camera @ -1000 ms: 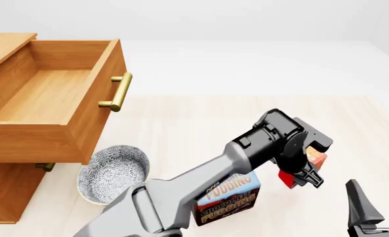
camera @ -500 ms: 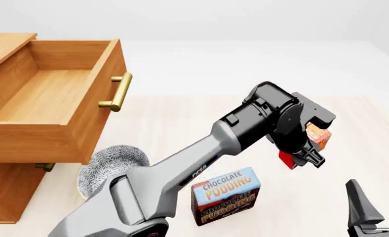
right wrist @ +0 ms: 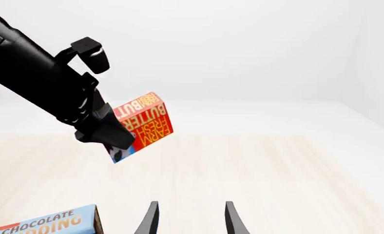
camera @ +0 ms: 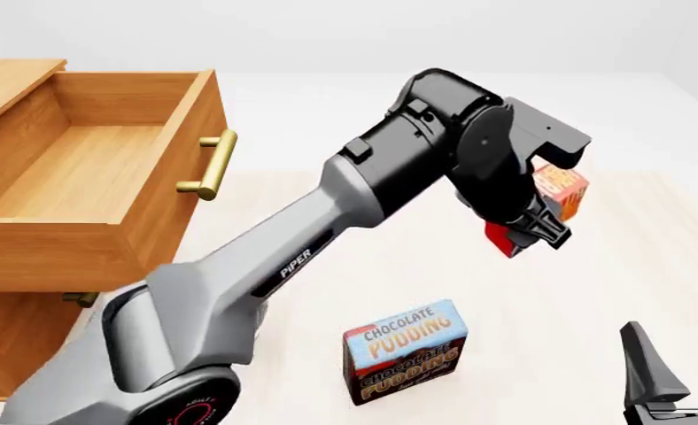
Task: Put the butter at the back in the top drawer of the cabinet and close it.
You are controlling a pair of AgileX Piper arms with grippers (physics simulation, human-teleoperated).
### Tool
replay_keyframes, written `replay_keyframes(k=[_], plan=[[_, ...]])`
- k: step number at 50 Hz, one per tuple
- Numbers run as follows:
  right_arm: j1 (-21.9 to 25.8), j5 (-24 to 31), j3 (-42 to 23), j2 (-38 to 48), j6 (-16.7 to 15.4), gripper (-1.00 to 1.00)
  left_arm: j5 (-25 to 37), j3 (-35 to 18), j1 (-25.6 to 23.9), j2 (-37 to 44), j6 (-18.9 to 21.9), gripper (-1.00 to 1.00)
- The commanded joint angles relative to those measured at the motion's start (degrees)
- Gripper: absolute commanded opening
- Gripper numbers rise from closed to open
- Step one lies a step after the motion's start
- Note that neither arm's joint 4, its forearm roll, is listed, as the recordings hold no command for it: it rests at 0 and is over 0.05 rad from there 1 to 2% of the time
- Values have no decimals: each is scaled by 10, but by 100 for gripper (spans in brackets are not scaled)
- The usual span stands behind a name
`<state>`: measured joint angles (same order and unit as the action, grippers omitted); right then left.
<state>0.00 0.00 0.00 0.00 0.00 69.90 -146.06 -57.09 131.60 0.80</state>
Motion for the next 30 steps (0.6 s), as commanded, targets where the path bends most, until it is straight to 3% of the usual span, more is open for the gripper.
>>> replay_keyframes(k=[1,12,30], plan=[[0,0,0,0,0,100,0,41,15,-71,21,-100],[0,0,0,0,0,100,0,88,45,-145,35,-100],[0,0,0,0,0,100,0,124,82,-186,37,-100]])
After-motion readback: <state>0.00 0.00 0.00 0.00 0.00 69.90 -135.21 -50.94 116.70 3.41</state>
